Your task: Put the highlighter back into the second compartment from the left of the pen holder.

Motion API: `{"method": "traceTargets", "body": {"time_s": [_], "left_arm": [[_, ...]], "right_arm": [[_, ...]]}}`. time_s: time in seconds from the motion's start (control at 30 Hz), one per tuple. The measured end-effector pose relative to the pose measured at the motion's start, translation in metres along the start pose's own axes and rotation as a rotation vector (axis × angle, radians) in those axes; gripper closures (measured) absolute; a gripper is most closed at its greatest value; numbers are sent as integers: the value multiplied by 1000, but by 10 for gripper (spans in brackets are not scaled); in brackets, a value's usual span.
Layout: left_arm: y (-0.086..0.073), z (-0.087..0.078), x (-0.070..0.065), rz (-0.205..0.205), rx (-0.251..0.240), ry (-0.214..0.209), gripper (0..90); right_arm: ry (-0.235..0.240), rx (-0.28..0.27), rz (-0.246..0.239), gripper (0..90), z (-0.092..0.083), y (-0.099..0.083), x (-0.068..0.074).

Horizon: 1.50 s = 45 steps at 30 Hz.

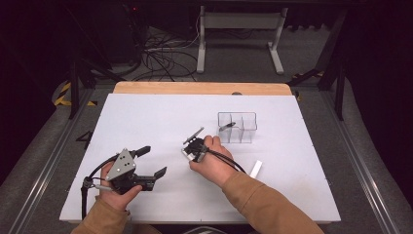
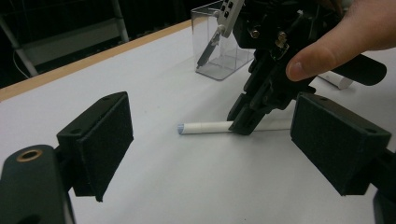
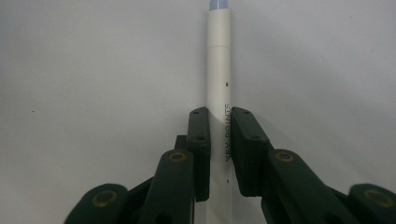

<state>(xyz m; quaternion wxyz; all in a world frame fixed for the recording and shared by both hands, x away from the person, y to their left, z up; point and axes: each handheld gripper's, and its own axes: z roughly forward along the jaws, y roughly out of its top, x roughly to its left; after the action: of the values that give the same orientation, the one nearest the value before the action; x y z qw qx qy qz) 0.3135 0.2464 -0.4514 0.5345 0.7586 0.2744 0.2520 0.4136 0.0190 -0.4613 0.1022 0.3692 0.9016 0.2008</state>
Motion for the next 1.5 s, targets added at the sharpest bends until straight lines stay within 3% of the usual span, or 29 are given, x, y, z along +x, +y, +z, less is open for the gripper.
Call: {"method": "traceTargets", "body": {"time_s": [0.33,0.77,1.3,1.5], "left_arm": [[0,0,0,-1,1,1,139],[0,1,0,0,4,1,139],[0,1,0,-1,6,3,139],[-1,1,0,-1,8,0,139]], "right_arm": [[10,-6,11,791,-1,-1,-2],[69,-130,7,791,-31,-3,-9],[83,-213,-4,791,-47,-4,-13],[98,-297,-7,791,-60,-6,-19]]}}
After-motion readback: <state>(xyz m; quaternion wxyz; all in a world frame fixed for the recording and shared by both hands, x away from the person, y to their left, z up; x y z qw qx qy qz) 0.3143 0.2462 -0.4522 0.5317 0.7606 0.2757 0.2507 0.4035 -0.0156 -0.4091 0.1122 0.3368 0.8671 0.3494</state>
